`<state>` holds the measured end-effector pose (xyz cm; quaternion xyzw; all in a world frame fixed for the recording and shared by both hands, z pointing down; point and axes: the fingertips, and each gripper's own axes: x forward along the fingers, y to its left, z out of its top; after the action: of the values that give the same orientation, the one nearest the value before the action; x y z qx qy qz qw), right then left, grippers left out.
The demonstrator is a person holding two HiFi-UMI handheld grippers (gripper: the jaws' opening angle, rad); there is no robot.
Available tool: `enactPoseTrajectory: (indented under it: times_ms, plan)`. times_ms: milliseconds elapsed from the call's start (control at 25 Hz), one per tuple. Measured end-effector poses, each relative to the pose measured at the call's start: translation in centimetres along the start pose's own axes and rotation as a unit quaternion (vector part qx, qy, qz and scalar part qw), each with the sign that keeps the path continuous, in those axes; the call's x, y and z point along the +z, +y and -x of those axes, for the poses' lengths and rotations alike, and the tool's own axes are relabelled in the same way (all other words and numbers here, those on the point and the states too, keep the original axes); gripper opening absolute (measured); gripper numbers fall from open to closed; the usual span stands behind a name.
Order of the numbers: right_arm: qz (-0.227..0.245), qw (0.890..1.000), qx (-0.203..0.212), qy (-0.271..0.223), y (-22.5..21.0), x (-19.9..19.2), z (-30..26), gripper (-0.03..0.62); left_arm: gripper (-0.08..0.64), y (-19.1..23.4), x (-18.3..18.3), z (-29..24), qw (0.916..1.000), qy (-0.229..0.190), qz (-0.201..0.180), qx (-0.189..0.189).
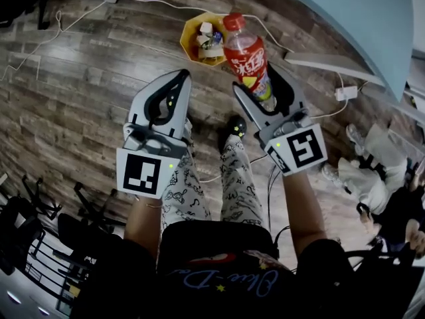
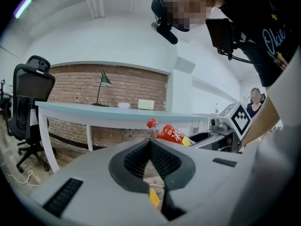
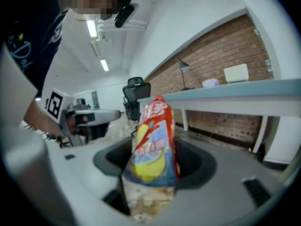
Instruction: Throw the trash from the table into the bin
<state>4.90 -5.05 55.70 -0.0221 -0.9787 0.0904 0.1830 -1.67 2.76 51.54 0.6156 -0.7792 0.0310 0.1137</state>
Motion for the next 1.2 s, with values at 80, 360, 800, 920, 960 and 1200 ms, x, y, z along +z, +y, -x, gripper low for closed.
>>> enactPoseTrajectory:
  times_ms: [80, 360, 800, 920, 960, 1200]
  plan:
    - [-0.004, 1.000, -0.001, 0.003, -0.1, -0.8, -0.5, 0.285, 0.008, 0.3, -0.8, -0.2, 1.0000, 0.001, 0.000, -0.001]
    - [-0.011, 1.000, 0.000, 0.016, -1.0, -3.6, -2.2, 0.285, 0.008, 1.1, -4.0, -1.7, 0.9999, 0.010, 0.003, -0.008]
    - [-0.046, 0.997, -0.017, 0.063, -3.0, -8.5, -4.7, 0.287, 0.008, 2.8, -7.5, -3.9, 0.9996, 0.016, 0.019, 0.014]
    - [-0.049, 0.996, -0.016, 0.070, -3.6, -9.3, -5.6, 0.285, 0.008, 3.5, -8.5, -4.3, 0.9994, 0.024, 0.019, 0.018]
    - [-0.046, 0.996, -0.014, 0.072, -3.7, -9.5, -6.0, 0.287, 0.008, 3.8, -8.7, -4.4, 0.9991, 0.023, 0.026, 0.022]
    - [-0.042, 0.994, -0.005, 0.102, -4.1, -12.1, -8.1, 0.287, 0.008, 4.7, -8.9, -4.7, 0.9974, 0.009, 0.063, 0.034]
